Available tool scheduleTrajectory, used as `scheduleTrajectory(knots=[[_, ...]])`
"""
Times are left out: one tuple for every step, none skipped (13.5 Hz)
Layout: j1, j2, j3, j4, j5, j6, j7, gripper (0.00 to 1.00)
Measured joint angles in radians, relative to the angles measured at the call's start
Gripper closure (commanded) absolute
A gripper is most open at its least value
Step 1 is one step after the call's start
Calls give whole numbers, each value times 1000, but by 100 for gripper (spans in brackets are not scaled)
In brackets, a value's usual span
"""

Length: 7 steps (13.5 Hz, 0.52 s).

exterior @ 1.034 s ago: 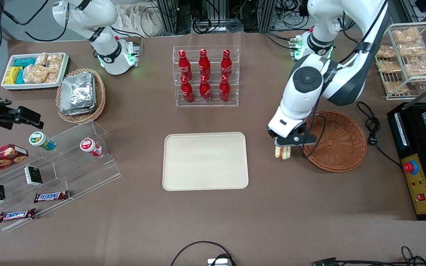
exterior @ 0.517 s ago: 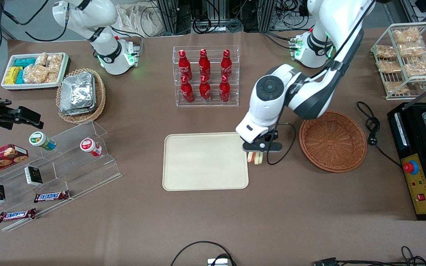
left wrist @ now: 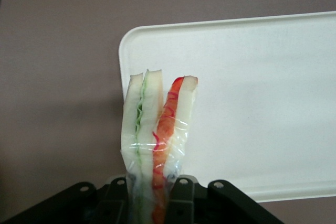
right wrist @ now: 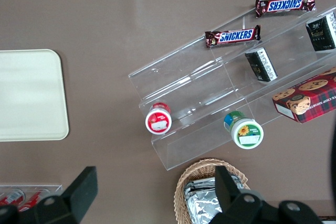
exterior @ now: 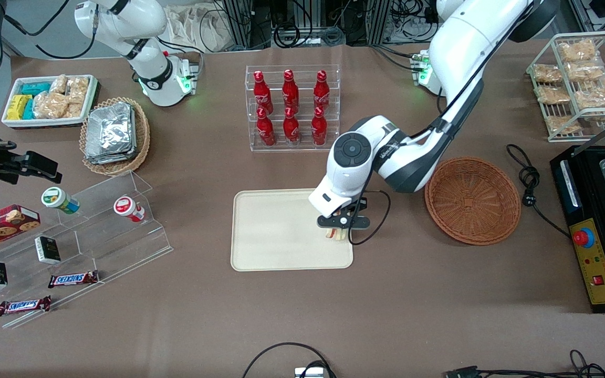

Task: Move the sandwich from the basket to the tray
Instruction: 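Lower the sandwich onto the cream tray with the left gripper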

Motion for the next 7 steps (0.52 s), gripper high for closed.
scheduleTrajectory(knots=[[-6,21,1,17,1,0,-4,100],[-12,44,2,35,14,0,-11,100],[-17,66,2,48,38,-1,-27,100],[-21,87,2,57,62,-1,-49,100],[-25,108,2,63,79,0,-64,100],[-31,129,2,72,86,0,-78,100],[-35,152,2,88,91,0,-90,100]])
